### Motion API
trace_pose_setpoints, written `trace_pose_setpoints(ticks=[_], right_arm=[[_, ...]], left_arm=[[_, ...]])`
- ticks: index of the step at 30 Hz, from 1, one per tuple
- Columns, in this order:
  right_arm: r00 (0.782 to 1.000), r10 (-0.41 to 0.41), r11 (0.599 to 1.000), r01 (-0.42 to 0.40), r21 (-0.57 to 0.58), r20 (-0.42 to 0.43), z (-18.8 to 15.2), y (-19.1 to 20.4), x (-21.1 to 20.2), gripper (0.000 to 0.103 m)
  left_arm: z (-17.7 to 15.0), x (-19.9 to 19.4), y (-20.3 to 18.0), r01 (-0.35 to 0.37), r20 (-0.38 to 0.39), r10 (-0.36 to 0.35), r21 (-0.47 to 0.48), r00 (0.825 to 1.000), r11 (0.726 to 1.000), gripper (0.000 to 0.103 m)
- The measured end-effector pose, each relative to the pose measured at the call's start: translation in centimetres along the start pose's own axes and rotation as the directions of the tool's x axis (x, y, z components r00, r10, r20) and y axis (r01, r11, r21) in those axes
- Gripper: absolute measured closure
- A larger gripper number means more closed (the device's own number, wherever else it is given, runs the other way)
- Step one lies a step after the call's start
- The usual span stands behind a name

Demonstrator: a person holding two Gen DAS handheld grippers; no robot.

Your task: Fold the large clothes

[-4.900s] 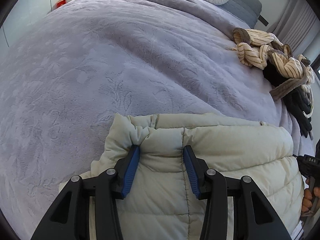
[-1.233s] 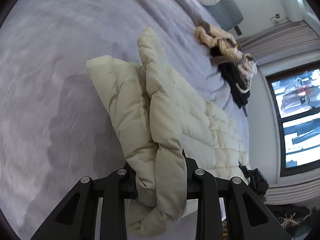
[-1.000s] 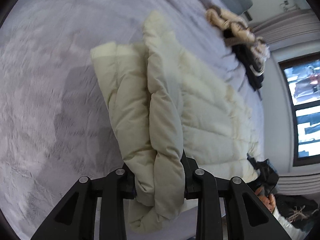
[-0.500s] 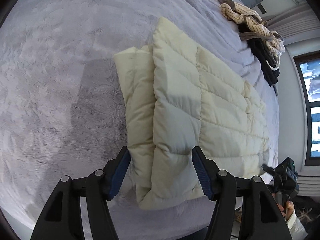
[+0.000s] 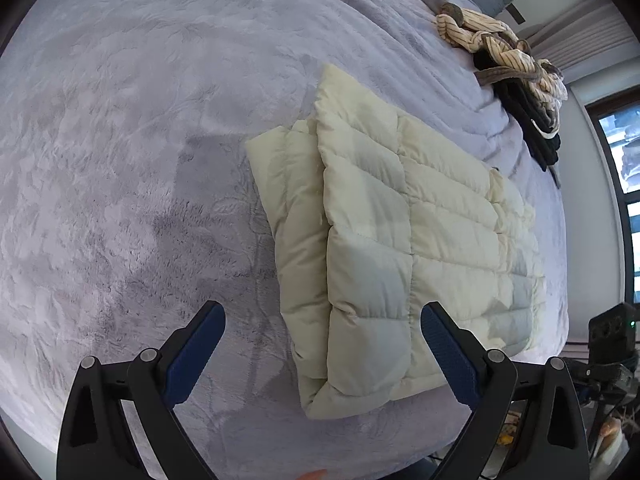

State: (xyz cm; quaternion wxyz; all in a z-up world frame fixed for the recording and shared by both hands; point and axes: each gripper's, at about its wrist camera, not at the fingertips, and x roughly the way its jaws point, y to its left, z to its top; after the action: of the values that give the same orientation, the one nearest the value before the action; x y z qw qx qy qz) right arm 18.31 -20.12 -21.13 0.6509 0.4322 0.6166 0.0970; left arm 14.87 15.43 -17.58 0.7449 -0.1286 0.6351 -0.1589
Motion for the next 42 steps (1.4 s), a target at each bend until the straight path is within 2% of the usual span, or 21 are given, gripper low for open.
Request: trace_pose_setpoints(ticks=[2, 3, 5, 7, 9, 11, 13, 16, 21, 22, 23, 24, 25, 26, 29, 33, 35, 38, 39, 42], right_arm=[[0.999, -0.032, 0.999, 0.033, -0.036, 0.025, -1.1, 1.0, -0.4, 0.01], [0.998, -0.048, 0.997, 0.05, -0.053, 0.037, -1.3, 1.2, -0.2, 0.001], [0.995, -0.08, 0.993, 0.086, -0.086, 0.067, -2.6, 0.8, -1.0, 0.0], [0.986, -0.146, 0.98, 0.155, -0.121, 0.081, -5.1, 1.0, -2.1, 0.0], [0.969, -0.229, 0.958, 0.241, -0.157, 0.092, -4.8, 1.7, -1.8, 0.0], [0.953, -0.279, 0.942, 0.295, -0.159, 0.116, -4.4, 2.0, -2.0, 0.0], [0.951, -0.277, 0.942, 0.297, -0.158, 0.137, -3.8, 2.4, -2.6, 0.0], [0.942, -0.292, 0.931, 0.32, -0.178, 0.168, -2.5, 3.2, -2.7, 0.0], [0.928, -0.319, 0.912, 0.355, -0.205, 0.192, -0.2, 3.9, -2.1, 0.001], [0.927, -0.32, 0.909, 0.359, -0.213, 0.197, 0.4, 4.0, -2.0, 0.005], [0.927, -0.32, 0.907, 0.359, -0.219, 0.197, 0.7, 4.1, -1.6, 0.022], [0.926, -0.325, 0.904, 0.364, -0.224, 0.195, 1.0, 4.0, -1.2, 0.034], [0.922, -0.338, 0.899, 0.375, -0.226, 0.187, 1.4, 3.9, -0.7, 0.062], [0.921, -0.345, 0.896, 0.38, -0.228, 0.179, 1.8, 3.6, -0.2, 0.077], [0.935, -0.31, 0.901, 0.346, -0.26, 0.171, 2.7, 3.0, 1.1, 0.079], [0.938, -0.313, 0.896, 0.344, -0.28, 0.15, 3.3, 1.9, 3.9, 0.08], [0.944, -0.297, 0.906, 0.325, -0.272, 0.141, 3.5, 1.2, 4.6, 0.081], [0.953, -0.269, 0.918, 0.298, -0.262, 0.14, 3.5, 0.4, 5.0, 0.081], [0.956, -0.26, 0.922, 0.288, -0.257, 0.139, 3.5, 0.0, 5.2, 0.081], [0.962, -0.237, 0.934, 0.264, -0.241, 0.133, 3.5, -0.8, 5.3, 0.081]], left_arm=[[0.2, 0.1, 0.0, -0.001, 0.002, 0.001, 0.01, 1.0, 1.0, 0.004], [0.3, 0.3, 0.1, 0.0, 0.0, 0.0, 0.014, 1.0, 1.0, 0.004], [0.6, 0.6, 0.2, 0.005, -0.005, -0.005, 0.02, 1.0, 1.0, 0.004], [1.0, 1.0, 0.4, 0.023, -0.014, -0.022, 0.031, 1.0, 0.999, 0.005], [1.3, 1.5, 0.4, 0.051, -0.019, -0.05, 0.039, 0.999, 0.998, 0.005], [1.9, 2.2, 0.9, 0.079, -0.03, -0.078, 0.04, 0.996, 0.996, 0.005], [2.5, 2.8, 1.5, 0.117, -0.048, -0.115, 0.03, 0.992, 0.993, 0.005], [3.6, 3.7, 2.9, 0.202, -0.076, -0.203, -0.017, 0.976, 0.979, 0.005], [4.1, 4.9, 4.0, 0.274, -0.08, -0.277, -0.052, 0.957, 0.96, 0.005], [4.2, 5.2, 3.9, 0.278, -0.082, -0.282, -0.053, 0.956, 0.959, 0.005], [4.2, 5.7, 3.9, 0.281, -0.087, -0.284, -0.054, 0.955, 0.958, 0.005], [4.2, 5.9, 3.9, 0.28, -0.089, -0.284, -0.056, 0.955, 0.958, 0.005], [4.2, 6.3, 3.7, 0.284, -0.091, -0.288, -0.057, 0.953, 0.957, 0.005], [4.1, 6.7, 3.4, 0.288, -0.093, -0.292, -0.053, 0.952, 0.956, 0.005], [4.2, 7.6, 2.5, 0.294, -0.101, -0.295, -0.031, 0.95, 0.955, 0.005], [4.4, 9.0, 1.0, 0.299, -0.122, -0.296, 0.002, 0.947, 0.954, 0.005], [4.4, 9.3, 0.1, 0.293, -0.119, -0.288, 0.025, 0.95, 0.956, 0.014], [4.3, 9.3, -1.3, 0.29, -0.12, -0.283, 0.054, 0.952, 0.955, 0.044], [4.3, 9.1, -1.8, 0.297, -0.119, -0.288, 0.066, 0.95, 0.953, 0.057], [4.1, 8.0, -3.6, 0.27, -0.099, -0.259, 0.118, 0.961, 0.956, 0.069]])
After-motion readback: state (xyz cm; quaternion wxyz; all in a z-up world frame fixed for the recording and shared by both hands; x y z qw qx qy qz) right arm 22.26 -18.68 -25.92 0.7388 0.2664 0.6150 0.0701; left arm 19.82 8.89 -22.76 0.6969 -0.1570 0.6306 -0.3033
